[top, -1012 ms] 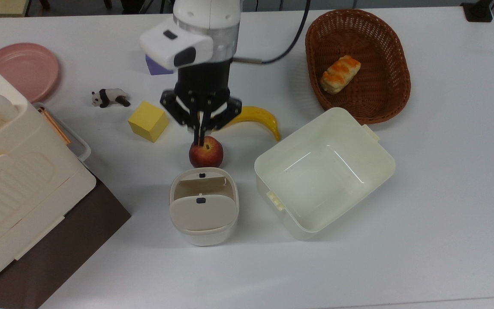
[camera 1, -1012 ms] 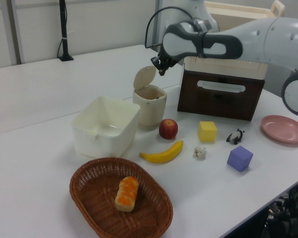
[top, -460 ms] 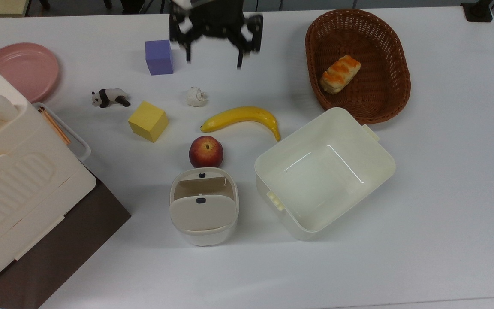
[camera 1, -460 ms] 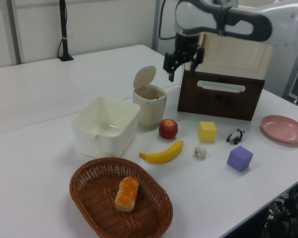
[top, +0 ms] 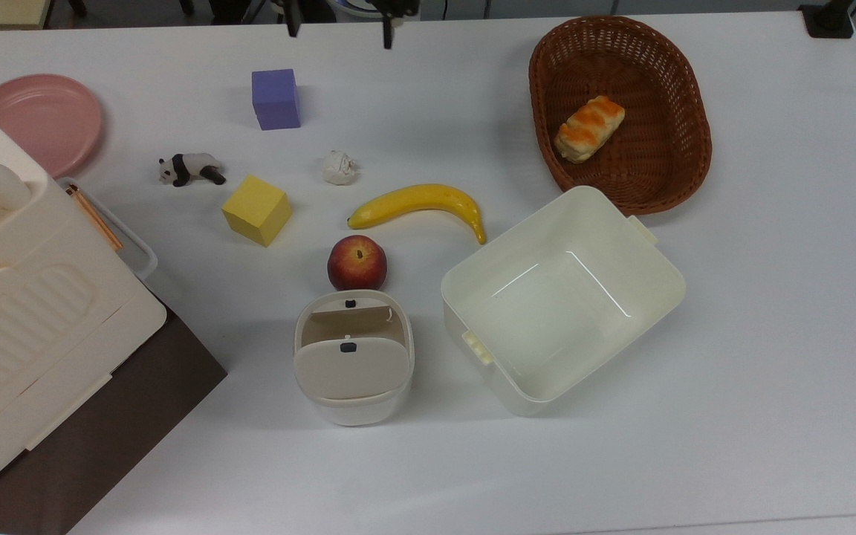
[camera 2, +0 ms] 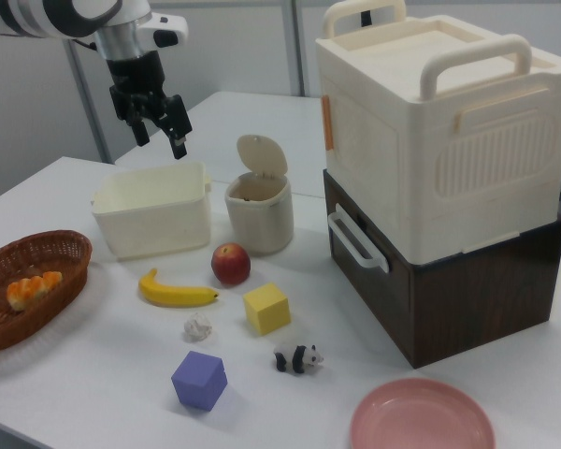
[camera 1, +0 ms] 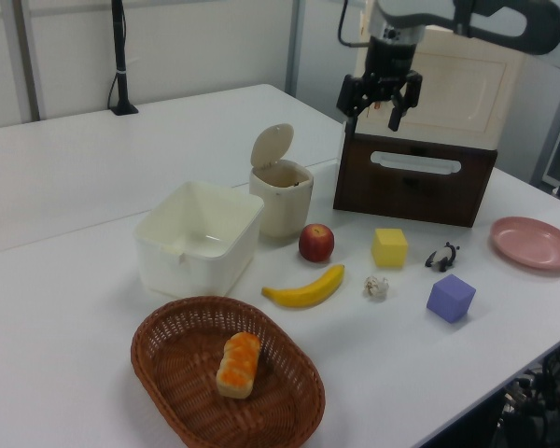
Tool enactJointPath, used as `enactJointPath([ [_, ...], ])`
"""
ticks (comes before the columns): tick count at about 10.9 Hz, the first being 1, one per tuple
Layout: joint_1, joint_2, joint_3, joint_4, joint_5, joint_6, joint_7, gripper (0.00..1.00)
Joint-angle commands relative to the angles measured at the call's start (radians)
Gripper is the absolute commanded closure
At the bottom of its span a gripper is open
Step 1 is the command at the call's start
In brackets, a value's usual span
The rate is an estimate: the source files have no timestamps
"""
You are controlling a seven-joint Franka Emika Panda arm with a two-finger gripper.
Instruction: Open the trash can
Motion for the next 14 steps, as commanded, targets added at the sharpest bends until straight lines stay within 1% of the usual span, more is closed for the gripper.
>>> enactJointPath([
  [1,-0.014,-0.050,-0.014,-0.060,0.064,0.016,0.012,0.00],
  [4,-0.014,-0.056,-0.014,-0.065,0.092,0.016,0.012,0.00],
  [14,-0.008,-0.051,-0.014,-0.066,0.089,0.003,-0.001,0.00],
])
